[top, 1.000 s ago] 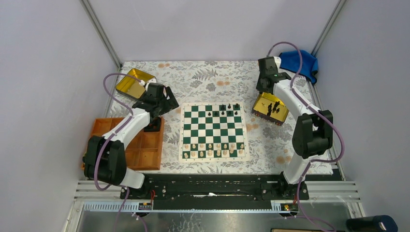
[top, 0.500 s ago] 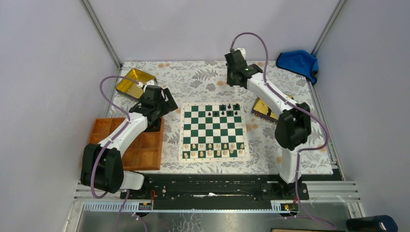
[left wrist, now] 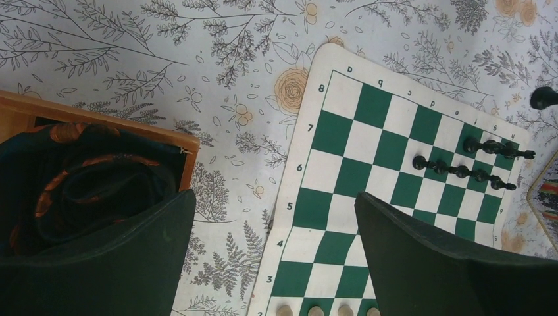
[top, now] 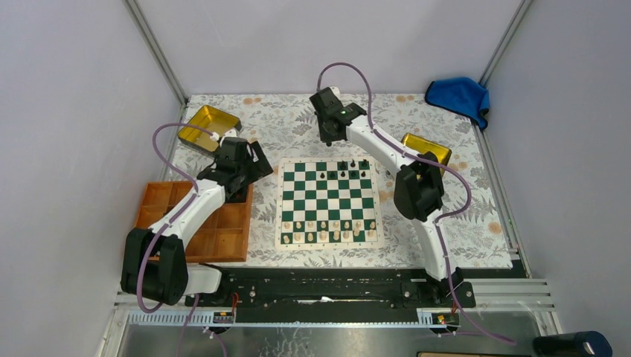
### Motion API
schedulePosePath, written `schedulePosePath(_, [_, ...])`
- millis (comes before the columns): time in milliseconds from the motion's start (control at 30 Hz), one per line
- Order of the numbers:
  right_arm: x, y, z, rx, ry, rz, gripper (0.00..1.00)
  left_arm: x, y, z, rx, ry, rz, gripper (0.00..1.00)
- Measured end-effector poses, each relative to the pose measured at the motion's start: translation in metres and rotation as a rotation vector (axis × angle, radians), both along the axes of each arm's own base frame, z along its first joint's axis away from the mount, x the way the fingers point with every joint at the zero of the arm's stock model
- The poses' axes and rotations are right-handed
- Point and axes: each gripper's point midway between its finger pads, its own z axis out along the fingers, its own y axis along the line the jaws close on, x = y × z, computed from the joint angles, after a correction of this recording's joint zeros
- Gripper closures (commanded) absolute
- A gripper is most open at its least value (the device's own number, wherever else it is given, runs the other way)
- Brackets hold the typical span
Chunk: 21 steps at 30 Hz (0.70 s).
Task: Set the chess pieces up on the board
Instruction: Place the chess piece on the chessboard.
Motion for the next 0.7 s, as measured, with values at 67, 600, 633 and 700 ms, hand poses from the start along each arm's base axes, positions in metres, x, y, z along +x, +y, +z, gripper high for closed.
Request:
schedulePosePath(67, [-0.002, 0.007, -0.005, 0.000, 0.010, 0.015, 1.00, -0.001, 0.000, -0.002, 0.000, 0.004, -0.001, 0.01])
schedulePosePath(600, [-0.018, 0.031, -0.049, -0.019, 0.111, 0.081, 1.00, -0.002, 0.000, -0.004, 0.000, 0.009, -0.002, 0.01])
schedulePosePath(633, [-0.019, 0.032, -0.050, -0.019, 0.113, 0.082, 1.00, -0.002, 0.000, -0.004, 0.000, 0.010, -0.002, 0.01])
schedulePosePath(700, [-0.020, 0.034, -0.052, -0.013, 0.122, 0.088, 1.00, -0.002, 0.000, -0.004, 0.000, 0.010, -0.002, 0.01])
